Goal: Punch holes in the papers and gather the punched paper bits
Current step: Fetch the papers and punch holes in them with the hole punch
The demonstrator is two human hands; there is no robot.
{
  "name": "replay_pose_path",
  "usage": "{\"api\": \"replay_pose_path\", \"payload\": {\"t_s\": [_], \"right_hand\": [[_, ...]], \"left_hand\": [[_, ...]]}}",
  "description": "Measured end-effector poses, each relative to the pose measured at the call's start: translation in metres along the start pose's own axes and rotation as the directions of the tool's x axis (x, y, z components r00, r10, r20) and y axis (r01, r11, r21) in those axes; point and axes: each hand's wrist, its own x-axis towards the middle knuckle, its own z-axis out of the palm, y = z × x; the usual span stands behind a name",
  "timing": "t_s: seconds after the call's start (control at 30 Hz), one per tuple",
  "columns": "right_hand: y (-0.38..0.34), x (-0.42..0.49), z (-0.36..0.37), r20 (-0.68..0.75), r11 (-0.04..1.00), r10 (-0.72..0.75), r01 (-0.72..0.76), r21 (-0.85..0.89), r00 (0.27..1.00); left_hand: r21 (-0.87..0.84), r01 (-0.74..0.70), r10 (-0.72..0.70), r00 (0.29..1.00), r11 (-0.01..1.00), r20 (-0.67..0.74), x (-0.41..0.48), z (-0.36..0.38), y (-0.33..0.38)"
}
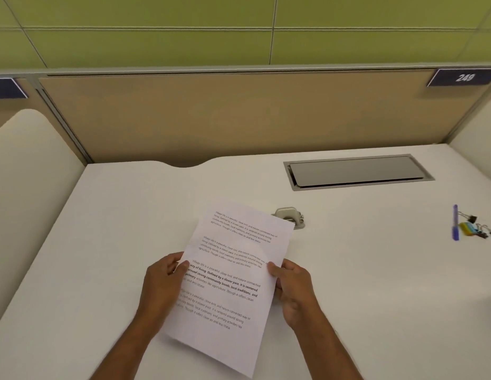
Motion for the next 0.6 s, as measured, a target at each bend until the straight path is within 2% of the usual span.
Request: {"api": "replay_pose_path", "payload": {"t_s": [0.2, 0.3, 0.5, 0.6], "right_hand": [[-0.020, -0.004, -0.053, -0.054, 0.998, -0.057, 0.059, 0.036, 0.997], [-0.027, -0.006, -0.083, -0.045, 0.997, -0.051, 0.053, 0.048, 0.998], [-0.035, -0.008, -0.139, 0.028, 0.990, -0.012, 0.008, 0.143, 1.000], [-0.034, -0.006, -0.155, -0.032, 0.972, -0.008, 0.015, 0.235, 0.999]], "left_hand": [[-0.030, -0.007, 0.010, 0.996, 1.000, 0.092, -0.008, 0.051, 0.026], [-0.036, 0.002, 0.005, 0.984, 0.999, 0.180, -0.013, 0.070, 0.039], [-0.036, 0.006, 0.008, 0.926, 0.999, 0.377, -0.021, 0.104, 0.061], [-0.052, 0.029, -0.003, 0.897, 0.998, 0.441, -0.023, 0.120, 0.066]]}}
